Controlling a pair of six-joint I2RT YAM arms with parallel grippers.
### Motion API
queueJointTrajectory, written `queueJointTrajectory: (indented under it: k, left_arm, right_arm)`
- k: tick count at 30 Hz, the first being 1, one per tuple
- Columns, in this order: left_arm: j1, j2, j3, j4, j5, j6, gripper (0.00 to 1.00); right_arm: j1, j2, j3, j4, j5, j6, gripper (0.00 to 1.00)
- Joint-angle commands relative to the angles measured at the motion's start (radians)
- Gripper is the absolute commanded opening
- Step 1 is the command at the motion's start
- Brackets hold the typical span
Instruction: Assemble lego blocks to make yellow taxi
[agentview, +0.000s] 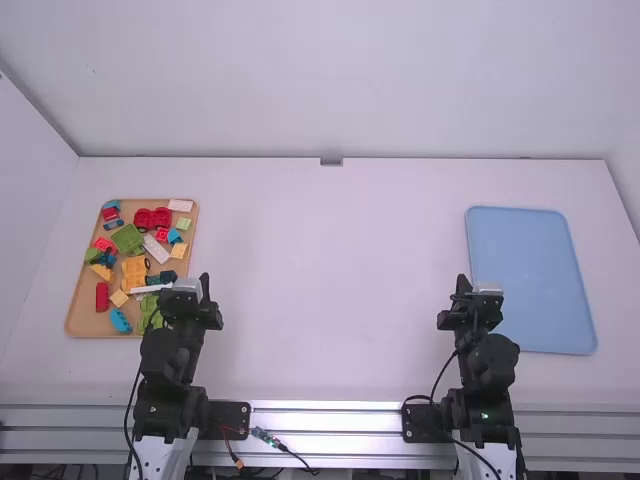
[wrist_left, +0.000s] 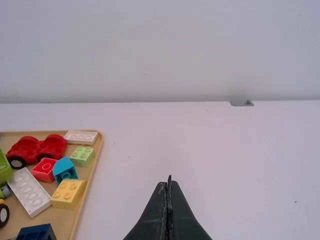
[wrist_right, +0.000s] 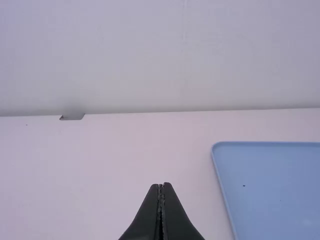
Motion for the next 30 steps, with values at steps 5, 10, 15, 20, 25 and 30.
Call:
queueJointTrajectory:
  k: [5, 10, 15, 20, 25, 30]
  left_arm:
    - [0.0, 0.003, 0.003, 0.0, 0.001, 0.0, 0.01]
    - [-0.001, 0.021, 0.018, -0.003, 0.005, -0.002, 0.04]
    - [-0.002, 0.058, 0.046, -0.009, 0.012, -0.005, 0.09]
    - [-0.004, 0.103, 0.079, -0.013, 0.02, -0.008, 0.15]
    - [-0.007, 0.161, 0.12, -0.015, 0.03, -0.012, 0.22]
    - [-0.009, 0.238, 0.169, -0.009, 0.043, -0.017, 0.31]
  right_arm:
    - [0.0, 0.004, 0.003, 0.0, 0.0, -0.001, 0.01]
    - [0.001, 0.025, 0.021, -0.006, -0.002, -0.003, 0.04]
    - [0.002, 0.072, 0.059, -0.021, -0.006, -0.007, 0.09]
    - [0.003, 0.135, 0.106, -0.032, -0.012, -0.011, 0.15]
    - [0.005, 0.217, 0.161, -0.036, -0.02, -0.017, 0.22]
    - [0.007, 0.314, 0.228, -0.044, -0.029, -0.025, 0.31]
